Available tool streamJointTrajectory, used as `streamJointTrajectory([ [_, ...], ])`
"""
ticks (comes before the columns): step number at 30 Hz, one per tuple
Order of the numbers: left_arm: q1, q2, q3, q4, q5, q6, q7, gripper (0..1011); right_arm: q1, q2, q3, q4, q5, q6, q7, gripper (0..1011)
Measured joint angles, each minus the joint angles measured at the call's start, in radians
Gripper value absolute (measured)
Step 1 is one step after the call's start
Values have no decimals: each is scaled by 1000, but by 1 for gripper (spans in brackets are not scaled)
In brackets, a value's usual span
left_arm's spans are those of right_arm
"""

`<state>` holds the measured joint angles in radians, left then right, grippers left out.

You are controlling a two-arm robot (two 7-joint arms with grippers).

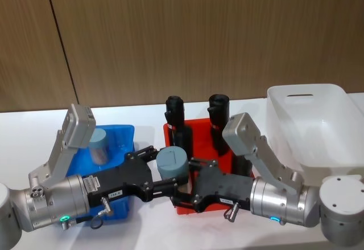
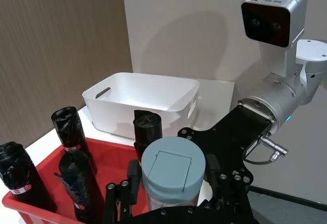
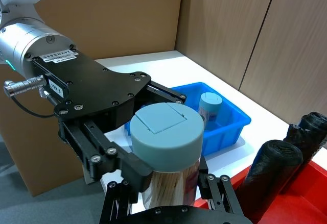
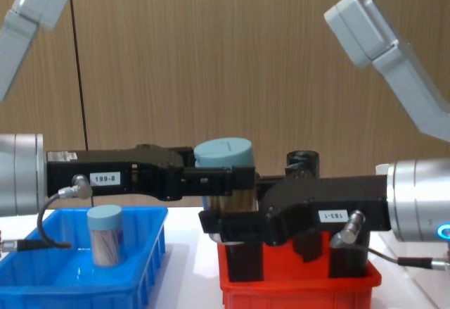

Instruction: Pick the cotton swabs from the blue box and place them into the white box.

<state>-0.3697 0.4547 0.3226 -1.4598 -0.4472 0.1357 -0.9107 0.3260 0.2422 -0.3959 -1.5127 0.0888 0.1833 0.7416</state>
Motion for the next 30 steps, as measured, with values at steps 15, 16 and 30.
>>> streamJointTrajectory([
  [15,0,0,0,0,0,0,0,1004,-14,28,8,-22,22,-7,-18,637],
  [16,0,0,0,0,0,0,0,1004,-18,35,11,-27,24,-8,-22,637],
  [30,0,0,0,0,0,0,0,1004,-76,125,69,-75,91,-22,-121,637],
])
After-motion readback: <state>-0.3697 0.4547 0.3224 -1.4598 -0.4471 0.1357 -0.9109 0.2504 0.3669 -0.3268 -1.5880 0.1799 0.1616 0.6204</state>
